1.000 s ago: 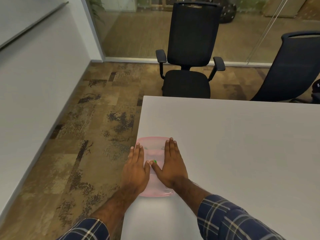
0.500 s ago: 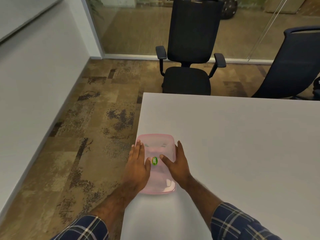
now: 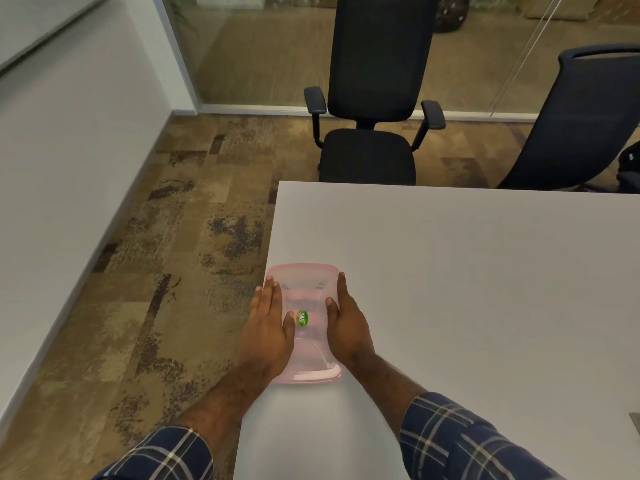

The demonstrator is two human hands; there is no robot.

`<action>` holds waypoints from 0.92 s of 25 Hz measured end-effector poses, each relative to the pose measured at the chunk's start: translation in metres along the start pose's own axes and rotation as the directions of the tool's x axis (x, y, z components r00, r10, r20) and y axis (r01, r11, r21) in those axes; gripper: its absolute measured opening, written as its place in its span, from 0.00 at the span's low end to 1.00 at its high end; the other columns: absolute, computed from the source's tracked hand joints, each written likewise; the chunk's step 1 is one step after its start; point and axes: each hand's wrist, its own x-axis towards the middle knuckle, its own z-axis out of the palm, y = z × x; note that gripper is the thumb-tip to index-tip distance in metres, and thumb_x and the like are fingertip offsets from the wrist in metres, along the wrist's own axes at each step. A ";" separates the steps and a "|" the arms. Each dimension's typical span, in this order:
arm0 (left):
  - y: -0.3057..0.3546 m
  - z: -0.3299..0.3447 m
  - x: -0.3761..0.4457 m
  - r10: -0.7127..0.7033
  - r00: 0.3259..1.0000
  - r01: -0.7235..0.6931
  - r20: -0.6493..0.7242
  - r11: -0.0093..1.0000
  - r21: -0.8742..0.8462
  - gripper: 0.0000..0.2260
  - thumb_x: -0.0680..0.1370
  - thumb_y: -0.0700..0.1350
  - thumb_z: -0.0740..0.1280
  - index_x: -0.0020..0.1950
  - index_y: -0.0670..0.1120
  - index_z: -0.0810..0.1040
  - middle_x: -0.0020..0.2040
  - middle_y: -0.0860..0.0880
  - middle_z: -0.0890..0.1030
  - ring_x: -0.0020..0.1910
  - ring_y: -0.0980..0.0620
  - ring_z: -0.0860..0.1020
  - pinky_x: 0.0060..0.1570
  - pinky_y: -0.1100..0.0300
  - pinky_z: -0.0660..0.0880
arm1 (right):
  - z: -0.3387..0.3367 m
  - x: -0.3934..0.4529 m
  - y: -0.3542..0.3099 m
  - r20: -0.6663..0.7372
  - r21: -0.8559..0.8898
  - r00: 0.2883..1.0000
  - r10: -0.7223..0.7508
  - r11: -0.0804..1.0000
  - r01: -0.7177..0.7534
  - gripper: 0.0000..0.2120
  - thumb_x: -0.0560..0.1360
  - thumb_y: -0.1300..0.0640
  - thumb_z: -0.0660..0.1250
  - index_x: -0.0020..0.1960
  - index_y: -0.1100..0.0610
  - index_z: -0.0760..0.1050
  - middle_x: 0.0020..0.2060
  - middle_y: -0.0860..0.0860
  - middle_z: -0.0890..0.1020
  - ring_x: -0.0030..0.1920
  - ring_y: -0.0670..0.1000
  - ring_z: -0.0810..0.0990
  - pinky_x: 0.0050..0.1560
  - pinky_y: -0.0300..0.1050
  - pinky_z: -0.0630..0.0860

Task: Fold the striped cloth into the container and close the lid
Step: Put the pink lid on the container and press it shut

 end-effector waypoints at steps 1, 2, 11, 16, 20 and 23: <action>0.000 0.001 0.000 -0.007 1.000 0.007 0.002 1.000 0.013 0.29 0.83 0.52 0.52 0.80 0.44 0.48 0.82 0.47 0.48 0.80 0.45 0.49 0.75 0.55 0.48 | 0.001 0.002 0.000 0.019 -0.109 1.000 0.008 0.994 -0.006 0.20 0.80 0.39 0.47 0.72 0.29 0.49 0.72 0.41 0.68 0.71 0.53 0.69 0.69 0.53 0.71; 0.000 0.001 0.001 -0.019 1.000 0.019 0.006 0.999 0.026 0.29 0.83 0.52 0.52 0.80 0.44 0.47 0.82 0.47 0.48 0.80 0.45 0.48 0.75 0.54 0.49 | 0.002 0.004 0.001 0.014 -0.260 1.000 0.027 0.965 -0.023 0.25 0.79 0.37 0.43 0.75 0.34 0.46 0.77 0.44 0.61 0.75 0.54 0.63 0.73 0.56 0.66; 0.002 -0.002 0.002 0.033 0.999 -0.038 0.035 0.987 0.156 0.29 0.83 0.50 0.51 0.79 0.41 0.44 0.81 0.44 0.46 0.80 0.46 0.46 0.79 0.50 0.49 | 0.003 0.015 0.004 0.064 -0.654 0.992 -0.111 0.746 0.125 0.29 0.82 0.44 0.42 0.78 0.53 0.38 0.79 0.48 0.43 0.78 0.49 0.38 0.75 0.44 0.34; 0.004 -0.003 0.005 -0.003 0.997 -0.008 0.075 0.988 0.156 0.29 0.83 0.53 0.48 0.80 0.44 0.41 0.82 0.47 0.43 0.80 0.48 0.43 0.77 0.54 0.44 | -0.001 0.019 -0.001 0.122 -0.586 0.992 -0.011 0.806 0.081 0.29 0.82 0.44 0.46 0.78 0.53 0.39 0.79 0.48 0.44 0.79 0.50 0.42 0.77 0.46 0.42; 0.004 -0.003 0.003 0.009 0.998 -0.019 0.063 0.988 0.152 0.29 0.83 0.53 0.49 0.80 0.44 0.42 0.82 0.47 0.43 0.80 0.48 0.43 0.78 0.54 0.44 | -0.006 0.016 -0.008 0.159 -0.606 0.987 0.011 0.790 0.089 0.30 0.82 0.44 0.46 0.78 0.53 0.39 0.80 0.48 0.44 0.79 0.51 0.43 0.77 0.47 0.45; 0.004 -0.006 0.004 0.029 0.997 -0.040 0.072 0.988 0.148 0.28 0.83 0.51 0.49 0.80 0.42 0.43 0.82 0.45 0.44 0.80 0.47 0.44 0.79 0.52 0.46 | -0.019 0.017 -0.016 0.233 -0.636 0.972 0.022 0.760 0.135 0.30 0.82 0.44 0.47 0.78 0.55 0.40 0.80 0.50 0.44 0.79 0.52 0.44 0.79 0.49 0.47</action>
